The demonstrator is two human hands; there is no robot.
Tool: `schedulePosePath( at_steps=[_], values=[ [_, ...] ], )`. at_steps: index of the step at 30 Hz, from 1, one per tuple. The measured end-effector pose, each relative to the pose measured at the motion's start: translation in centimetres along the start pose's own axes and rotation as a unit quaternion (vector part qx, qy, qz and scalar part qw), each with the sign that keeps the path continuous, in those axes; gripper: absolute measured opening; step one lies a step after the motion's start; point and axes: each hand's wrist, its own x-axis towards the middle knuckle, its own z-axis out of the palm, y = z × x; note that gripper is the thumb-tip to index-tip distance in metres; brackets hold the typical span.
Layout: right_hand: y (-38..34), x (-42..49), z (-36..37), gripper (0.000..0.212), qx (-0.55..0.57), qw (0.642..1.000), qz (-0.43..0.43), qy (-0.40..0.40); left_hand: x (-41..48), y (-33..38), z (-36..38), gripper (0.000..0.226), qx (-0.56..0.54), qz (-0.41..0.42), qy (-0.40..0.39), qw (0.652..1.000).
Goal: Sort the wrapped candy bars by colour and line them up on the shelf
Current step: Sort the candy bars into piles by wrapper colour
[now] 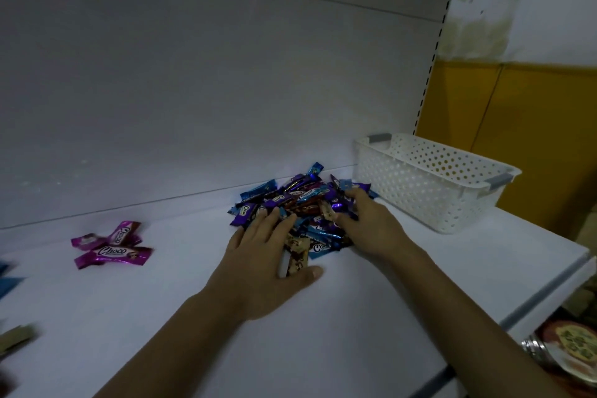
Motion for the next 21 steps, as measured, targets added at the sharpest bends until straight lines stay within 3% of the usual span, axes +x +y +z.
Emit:
schedulePosePath(
  at_steps=[3, 7, 10, 13, 16, 19, 21],
  values=[
    [-1.1, -0.6, 0.5, 0.038, -0.018, 0.999, -0.033, -0.016, 0.1, 0.1, 0.0, 0.105, 0.001, -0.008, 0.002, 1.000],
    [-3.7, -1.9, 1.4, 0.024, 0.074, 0.990, -0.112, -0.042, 0.2, 0.0, 0.2, 0.101, 0.013, -0.010, 0.005, 1.000],
    [-5.1, -2.8, 2.3, 0.031, 0.124, 0.979, -0.148, -0.068, 0.3, 0.0, 0.3, 0.106, 0.010, -0.015, 0.017, 1.000],
    [-5.3, -2.8, 2.4, 0.037, 0.204, 0.966, -0.128, -0.092, 0.3, 0.0, 0.3, 0.116, -0.003, -0.016, 0.025, 1.000],
    [-4.6, -2.1, 1.6, 0.027, 0.273, 0.955, -0.082, -0.089, 0.3, 0.1, 0.3, 0.115, 0.002, -0.025, 0.024, 0.999],
    [-3.4, -1.5, 1.2, 0.013, 0.148, 0.981, -0.121, -0.026, 0.1, 0.1, 0.3, 0.106, 0.028, -0.038, 0.039, 0.998],
    [-2.7, -1.2, 1.4, 0.016, 0.057, 0.991, -0.122, 0.015, 0.0, 0.2, 0.3, 0.100, 0.075, -0.030, 0.065, 0.995]
  ],
)
